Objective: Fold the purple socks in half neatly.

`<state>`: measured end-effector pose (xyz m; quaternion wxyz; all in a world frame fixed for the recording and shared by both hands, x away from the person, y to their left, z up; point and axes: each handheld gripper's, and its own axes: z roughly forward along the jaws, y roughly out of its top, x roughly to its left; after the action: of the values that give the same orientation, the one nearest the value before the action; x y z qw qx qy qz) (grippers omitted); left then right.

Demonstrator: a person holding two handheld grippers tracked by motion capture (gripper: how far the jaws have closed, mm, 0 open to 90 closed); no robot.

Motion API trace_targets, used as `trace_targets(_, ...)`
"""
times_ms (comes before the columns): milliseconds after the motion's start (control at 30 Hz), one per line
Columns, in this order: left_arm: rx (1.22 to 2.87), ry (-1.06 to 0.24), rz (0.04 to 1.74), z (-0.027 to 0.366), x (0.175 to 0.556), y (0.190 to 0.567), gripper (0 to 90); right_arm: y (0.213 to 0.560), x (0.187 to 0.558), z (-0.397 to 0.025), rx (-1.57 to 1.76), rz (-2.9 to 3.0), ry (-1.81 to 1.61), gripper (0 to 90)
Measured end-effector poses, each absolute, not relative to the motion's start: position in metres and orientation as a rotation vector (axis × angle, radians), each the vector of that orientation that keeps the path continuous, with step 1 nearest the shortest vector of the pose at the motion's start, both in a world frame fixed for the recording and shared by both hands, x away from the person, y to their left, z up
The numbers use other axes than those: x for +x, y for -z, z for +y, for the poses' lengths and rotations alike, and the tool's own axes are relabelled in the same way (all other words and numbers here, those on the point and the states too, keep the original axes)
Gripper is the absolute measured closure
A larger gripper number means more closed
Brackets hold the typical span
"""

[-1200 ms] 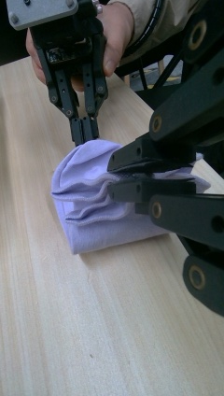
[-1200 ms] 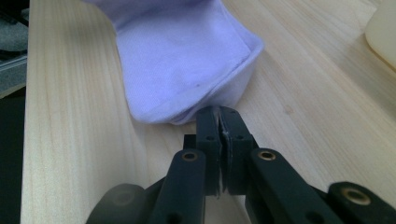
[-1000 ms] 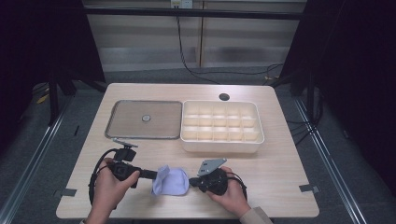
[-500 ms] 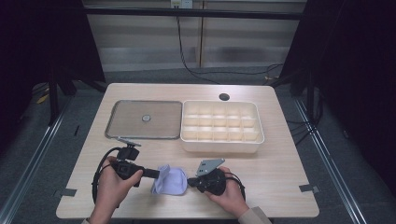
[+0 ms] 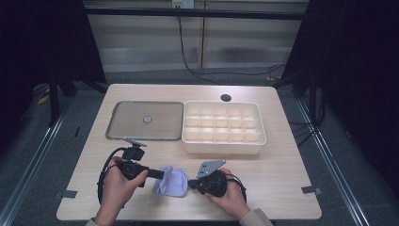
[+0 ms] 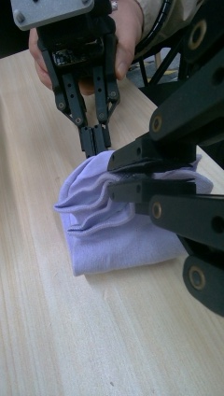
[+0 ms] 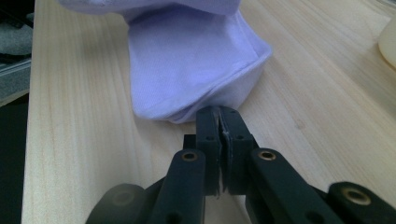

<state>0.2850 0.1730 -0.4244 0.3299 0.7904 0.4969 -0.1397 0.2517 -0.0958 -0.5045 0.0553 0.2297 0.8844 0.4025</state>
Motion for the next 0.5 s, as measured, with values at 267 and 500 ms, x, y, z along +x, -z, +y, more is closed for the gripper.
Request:
trace_targets(267, 2.08, 0.369, 1.296, 0.1676, 0.285, 0.425, 84.4, 0.5046, 0.251, -0.0951, 0.691, 2.692, -1.224, 87.2)
trace_targets(500, 2.09, 0.372, 1.291, 0.1625, 0.2859, 0.4243, 84.4, 0.5047, 0.2514, -0.0946, 0.679, 2.689, -1.224, 87.3)
